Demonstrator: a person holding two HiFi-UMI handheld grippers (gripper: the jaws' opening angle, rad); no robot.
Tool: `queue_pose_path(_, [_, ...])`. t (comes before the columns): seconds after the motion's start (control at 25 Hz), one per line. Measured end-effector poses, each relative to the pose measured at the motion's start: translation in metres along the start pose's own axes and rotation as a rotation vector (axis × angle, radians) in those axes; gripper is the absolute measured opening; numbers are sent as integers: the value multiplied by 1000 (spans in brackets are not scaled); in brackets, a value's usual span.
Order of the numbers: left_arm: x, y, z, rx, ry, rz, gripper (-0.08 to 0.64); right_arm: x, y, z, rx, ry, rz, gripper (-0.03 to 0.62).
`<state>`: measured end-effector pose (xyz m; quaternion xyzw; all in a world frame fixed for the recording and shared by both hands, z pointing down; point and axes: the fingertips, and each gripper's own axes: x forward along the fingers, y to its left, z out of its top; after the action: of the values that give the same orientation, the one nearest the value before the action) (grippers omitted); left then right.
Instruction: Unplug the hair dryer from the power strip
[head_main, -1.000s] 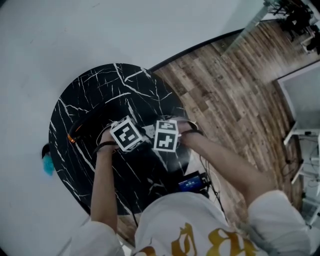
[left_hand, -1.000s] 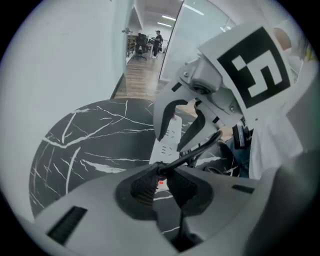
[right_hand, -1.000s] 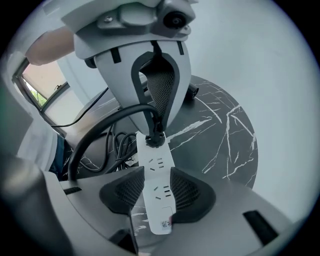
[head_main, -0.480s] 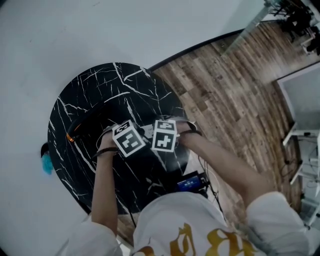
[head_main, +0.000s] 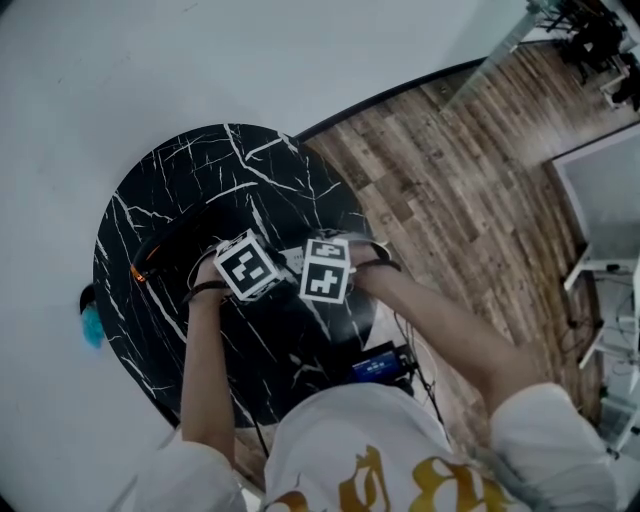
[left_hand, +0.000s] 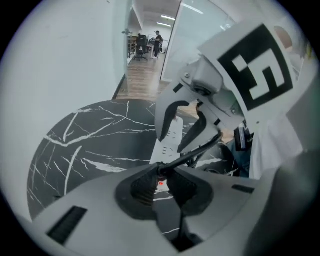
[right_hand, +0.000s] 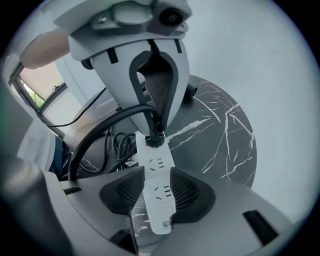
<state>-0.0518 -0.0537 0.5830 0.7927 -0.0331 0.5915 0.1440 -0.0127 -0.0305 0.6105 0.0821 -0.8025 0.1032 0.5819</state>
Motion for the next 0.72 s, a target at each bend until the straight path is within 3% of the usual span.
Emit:
queue_pose_path(0.08, [-3, -2, 4, 5, -9, -7, 50, 0, -1, 0, 5, -2, 0, 156])
queue_pose_path(0.24, [3, -13, -8, 10, 45, 50, 49, 0, 1, -1, -5, -1, 3, 157])
queue_pose_path(0.4, [-5, -4, 0, -16, -19, -31, 51, 0, 2, 0, -11, 1, 0, 158])
queue_pose_path(0.52, [-1, -12, 1, 20, 13, 24, 49, 0, 1, 0, 2, -9, 0, 156])
queue_pose_path(0.6, [4, -18, -7, -36, 13, 70, 49, 0, 2, -1, -11, 2, 4, 156])
queue_pose_path(0.72, [0, -10, -9, -79, -13, 59, 49, 0, 3, -1, -22, 3, 4, 156])
